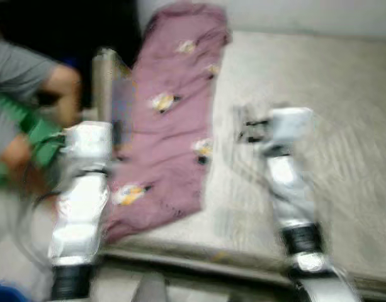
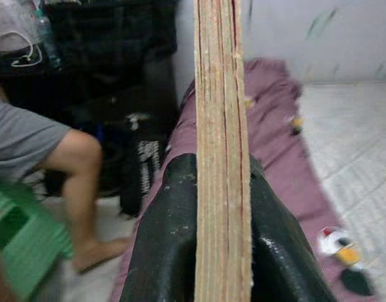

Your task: Clean up the room

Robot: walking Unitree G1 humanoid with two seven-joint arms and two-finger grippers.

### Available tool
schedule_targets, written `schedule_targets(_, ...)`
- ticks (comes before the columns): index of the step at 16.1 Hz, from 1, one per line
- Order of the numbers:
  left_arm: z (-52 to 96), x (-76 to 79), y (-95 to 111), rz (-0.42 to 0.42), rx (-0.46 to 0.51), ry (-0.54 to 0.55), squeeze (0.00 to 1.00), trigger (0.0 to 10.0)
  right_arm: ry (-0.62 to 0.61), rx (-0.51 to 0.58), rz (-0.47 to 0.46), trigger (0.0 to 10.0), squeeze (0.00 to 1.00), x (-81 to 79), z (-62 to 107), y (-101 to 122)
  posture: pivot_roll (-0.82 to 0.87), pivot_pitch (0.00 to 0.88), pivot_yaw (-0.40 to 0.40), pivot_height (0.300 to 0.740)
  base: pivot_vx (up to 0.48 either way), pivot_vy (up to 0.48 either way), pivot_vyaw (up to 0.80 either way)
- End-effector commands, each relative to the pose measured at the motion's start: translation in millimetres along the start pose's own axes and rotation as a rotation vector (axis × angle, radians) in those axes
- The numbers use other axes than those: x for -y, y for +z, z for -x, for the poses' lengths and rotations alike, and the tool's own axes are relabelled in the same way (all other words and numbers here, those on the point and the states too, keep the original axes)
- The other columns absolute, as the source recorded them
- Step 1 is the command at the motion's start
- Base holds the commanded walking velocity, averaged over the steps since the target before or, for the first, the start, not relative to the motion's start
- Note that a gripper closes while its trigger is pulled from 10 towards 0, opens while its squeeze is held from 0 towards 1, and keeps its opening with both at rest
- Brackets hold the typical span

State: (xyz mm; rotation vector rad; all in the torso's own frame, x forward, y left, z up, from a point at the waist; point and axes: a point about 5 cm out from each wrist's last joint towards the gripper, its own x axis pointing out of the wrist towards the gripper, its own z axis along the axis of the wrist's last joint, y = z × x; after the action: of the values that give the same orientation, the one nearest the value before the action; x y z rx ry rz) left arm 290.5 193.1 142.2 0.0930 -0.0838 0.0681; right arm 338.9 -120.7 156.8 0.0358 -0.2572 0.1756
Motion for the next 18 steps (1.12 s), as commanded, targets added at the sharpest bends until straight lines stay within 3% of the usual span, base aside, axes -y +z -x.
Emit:
schedule_targets(1,-5.2,24.7,16.4,0.019,0.076,-0.085,0.00,10.0,-0.095,-0.041,0.039,10.0,0.00,28.9,11.5,-8.0,0.01,0.000,0.035,0.740,0.000,0.000,0.00)
schedule_targets(4,-2.9,26.8,13.2,0.023,0.068,-0.092,0.00,10.0,-0.129,-0.084,0.096,10.0,0.00,29.8,14.2,-14.1,0.01,0.000,0.029,0.740,0.000,0.000,0.00)
schedule_targets(8,2.1,28.7,7.4,0.027,0.059,-0.112,0.00,10.0,-0.157,-0.066,0.088,10.0,0.00,32.7,17.9,-13.0,0.01,0.000,0.028,0.740,0.000,0.000,0.00)
schedule_targets(18,2.4,27.5,4.8,0.041,0.058,-0.110,0.00,10.0,-0.193,-0.102,0.076,10.0,0.00,36.4,18.6,-18.1,0.01,0.000,0.028,0.740,0.000,-0.320,0.00)
